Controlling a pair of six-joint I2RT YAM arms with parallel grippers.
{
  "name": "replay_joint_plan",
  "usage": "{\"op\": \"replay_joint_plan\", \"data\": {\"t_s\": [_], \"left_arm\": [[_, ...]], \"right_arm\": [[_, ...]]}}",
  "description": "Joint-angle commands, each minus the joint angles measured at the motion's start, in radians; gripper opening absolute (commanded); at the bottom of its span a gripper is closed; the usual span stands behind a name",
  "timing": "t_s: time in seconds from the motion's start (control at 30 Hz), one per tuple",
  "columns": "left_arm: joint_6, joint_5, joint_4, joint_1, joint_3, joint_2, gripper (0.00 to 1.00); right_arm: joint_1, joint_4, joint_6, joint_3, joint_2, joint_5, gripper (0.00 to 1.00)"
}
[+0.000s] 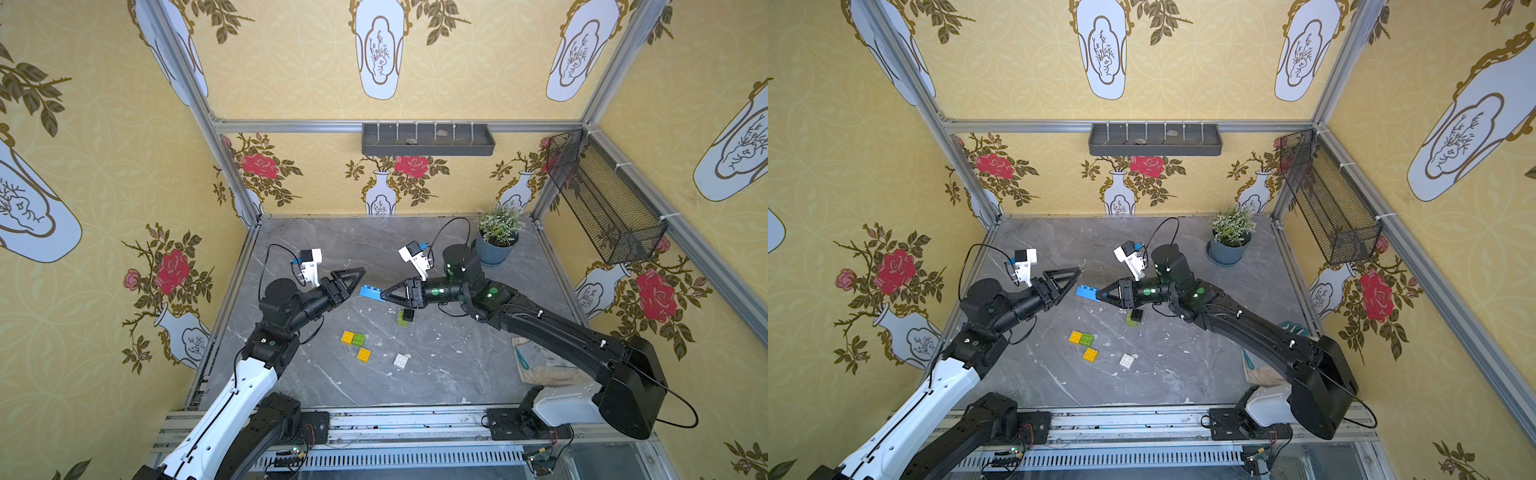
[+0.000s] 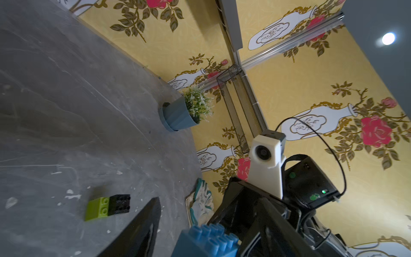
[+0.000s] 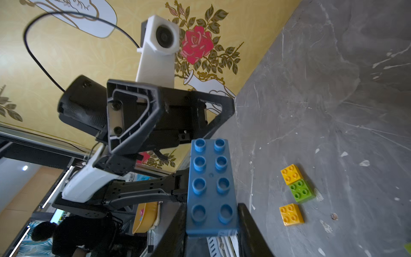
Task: Assemble the number 4 with lego
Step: Adjust the lego brick.
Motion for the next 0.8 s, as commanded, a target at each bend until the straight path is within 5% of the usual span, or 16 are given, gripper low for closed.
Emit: {"op": "replay_joint_plan", "data": {"t_s": [0.0,0.2,0.43,0.63,0.77], "left_arm": [[0.272,0.082,-0.259,0.011,0.052,-0.011,0.66],[0.407,0.358,-0.284,0.01,0.104,-0.037,0.56],[0.352,0.592,-0.098,0.008,0.053,-0.064,0.72],[0.369,0.615,-0.056,-0.005,0.034,-0.043,0.77],[0.301,0.646,0.063,-0.023,0.027,-0.013,0.68]], "right_arm": [[-0.005,-0.211,-0.207,0.053,-0.042,0.014,0.25],[-0.018,-0.382,-0.318,0.133,-0.089,-0.054,0.25],[-0.009,-0.377,-0.312,0.132,-0.126,-0.121,0.25],[0.0,-0.317,-0.283,0.13,-0.131,-0.182,0.25],[0.001,-0.286,-0.269,0.128,-0.109,-0.209,0.25]]}}
